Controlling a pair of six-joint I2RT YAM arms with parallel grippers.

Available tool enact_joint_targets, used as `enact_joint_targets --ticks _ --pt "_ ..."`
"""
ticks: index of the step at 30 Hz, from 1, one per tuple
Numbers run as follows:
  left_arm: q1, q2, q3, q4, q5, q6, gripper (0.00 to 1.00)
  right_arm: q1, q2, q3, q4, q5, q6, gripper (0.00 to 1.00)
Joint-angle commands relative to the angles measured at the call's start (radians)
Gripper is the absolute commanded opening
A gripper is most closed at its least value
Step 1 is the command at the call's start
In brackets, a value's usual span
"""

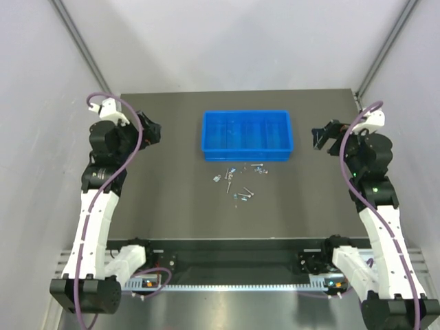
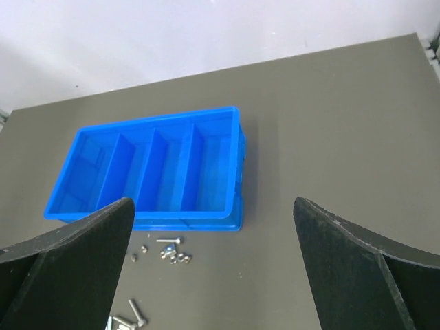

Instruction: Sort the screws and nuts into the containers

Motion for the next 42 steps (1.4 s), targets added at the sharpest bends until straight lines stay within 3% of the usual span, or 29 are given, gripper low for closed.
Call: enact_joint_targets --ticks 1,5,6,8,13,14,18,20,28,31,41,42 --pt "0.002 0.023 0.002 0.028 0.086 -0.002 0.96 -0.009 -0.014 -0.032 0.045 -0.024 0.021 1.0" --pt "-0.134 0.071 0.035 -0.022 -0.044 -0.007 0.92 -0.009 -0.014 -0.069 0.047 -0.012 0.033 1.0" --pt "-0.268 0.075 0.038 -0.03 -0.216 0.001 0.92 -0.008 -0.013 -0.074 0.047 -0.012 0.035 1.0" --pt "-0.384 0.083 0.02 -0.04 -0.319 -0.023 0.91 -0.009 -0.007 -0.081 0.047 -0.012 0.043 1.0" --pt "-0.624 0.098 -0.127 0.039 -0.36 -0.18 0.82 -0.009 0.007 -0.101 0.048 -0.036 0.047 1.0" --pt "-0.667 0.118 -0.156 0.044 -0.423 -0.192 0.81 -0.009 0.012 -0.103 0.056 -0.041 0.047 1.0" --pt "-0.818 0.271 -0.133 0.026 -0.5 -0.226 0.73 -0.009 0.025 -0.098 0.052 -0.052 0.05 1.0" --pt "-0.84 0.353 -0.107 0.021 -0.483 -0.232 0.65 -0.008 0.027 -0.095 0.044 -0.049 0.049 1.0" --pt "-0.883 0.572 -0.078 0.075 -0.46 -0.244 0.59 -0.009 0.007 -0.103 0.026 -0.026 0.043 1.0" --pt "-0.883 0.621 -0.064 0.098 -0.448 -0.235 0.54 -0.009 0.01 -0.098 0.019 -0.024 0.041 1.0" --pt "-0.883 0.749 -0.008 0.111 -0.454 -0.215 0.53 -0.008 0.021 -0.098 0.015 -0.023 0.041 1.0" --pt "-0.883 0.769 -0.003 0.111 -0.454 -0.214 0.47 -0.009 0.022 -0.098 0.015 -0.023 0.043 1.0"
